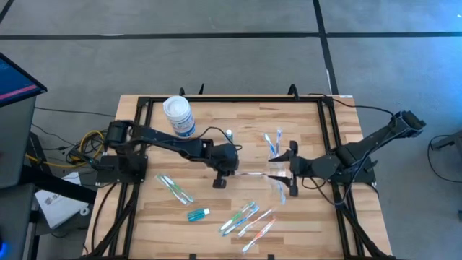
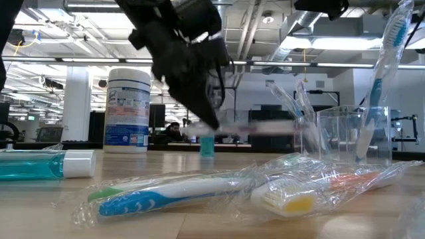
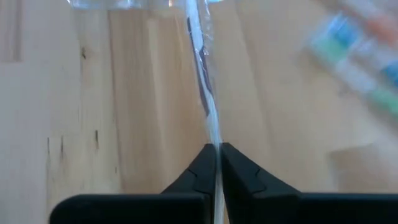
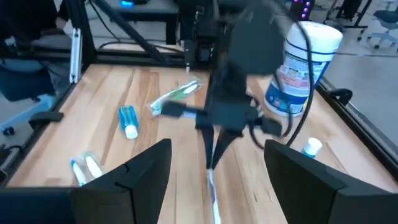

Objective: Pick & Place toothbrushing station
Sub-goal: Put the purple toothbrush into the transparent organizer

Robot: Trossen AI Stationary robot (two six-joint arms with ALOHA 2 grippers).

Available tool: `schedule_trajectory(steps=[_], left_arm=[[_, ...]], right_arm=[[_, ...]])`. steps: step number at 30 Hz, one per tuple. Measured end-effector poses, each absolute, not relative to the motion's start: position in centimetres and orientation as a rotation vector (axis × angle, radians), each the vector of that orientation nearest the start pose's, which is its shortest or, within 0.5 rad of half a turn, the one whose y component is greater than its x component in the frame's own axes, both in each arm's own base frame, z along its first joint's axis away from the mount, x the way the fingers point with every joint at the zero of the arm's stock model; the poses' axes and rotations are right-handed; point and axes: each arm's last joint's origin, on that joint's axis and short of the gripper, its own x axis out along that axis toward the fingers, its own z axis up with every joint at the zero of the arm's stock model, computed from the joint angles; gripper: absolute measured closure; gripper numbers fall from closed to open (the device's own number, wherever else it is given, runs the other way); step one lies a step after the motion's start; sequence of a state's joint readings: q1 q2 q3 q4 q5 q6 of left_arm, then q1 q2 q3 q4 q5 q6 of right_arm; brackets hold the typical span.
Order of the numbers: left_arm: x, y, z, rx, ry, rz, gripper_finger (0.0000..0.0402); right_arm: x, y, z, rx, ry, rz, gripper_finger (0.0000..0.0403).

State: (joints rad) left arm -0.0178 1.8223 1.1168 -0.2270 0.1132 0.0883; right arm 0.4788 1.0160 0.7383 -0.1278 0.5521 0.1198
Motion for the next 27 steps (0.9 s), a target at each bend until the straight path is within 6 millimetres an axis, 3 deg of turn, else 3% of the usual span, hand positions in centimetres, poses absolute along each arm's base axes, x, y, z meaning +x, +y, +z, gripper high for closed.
schedule_trajectory(steps=[5, 12, 17, 27], left_arm=[[36.2, -0.9, 19.5, -0.107, 0.861, -0.116, 0.0401], [35.2, -0.9, 21.9, -0.167, 0.817, -0.092, 0.0401], [35.0, -0.9, 22.3, -0.206, 0.813, -0.076, 0.0401], [35.0, -0.9, 22.3, -0.232, 0.818, -0.067, 0.0401]], right_arm=[[21.4, 8.5, 27.8, -0.127, 0.422, -0.13, 0.0155], [24.3, 9.2, 28.2, -0.244, 0.556, -0.133, 0.0155], [26.3, 9.7, 28.5, -0.285, 0.631, -0.145, 0.0155], [29.6, 9.6, 26.4, -0.346, 0.779, -0.187, 0.0155]])
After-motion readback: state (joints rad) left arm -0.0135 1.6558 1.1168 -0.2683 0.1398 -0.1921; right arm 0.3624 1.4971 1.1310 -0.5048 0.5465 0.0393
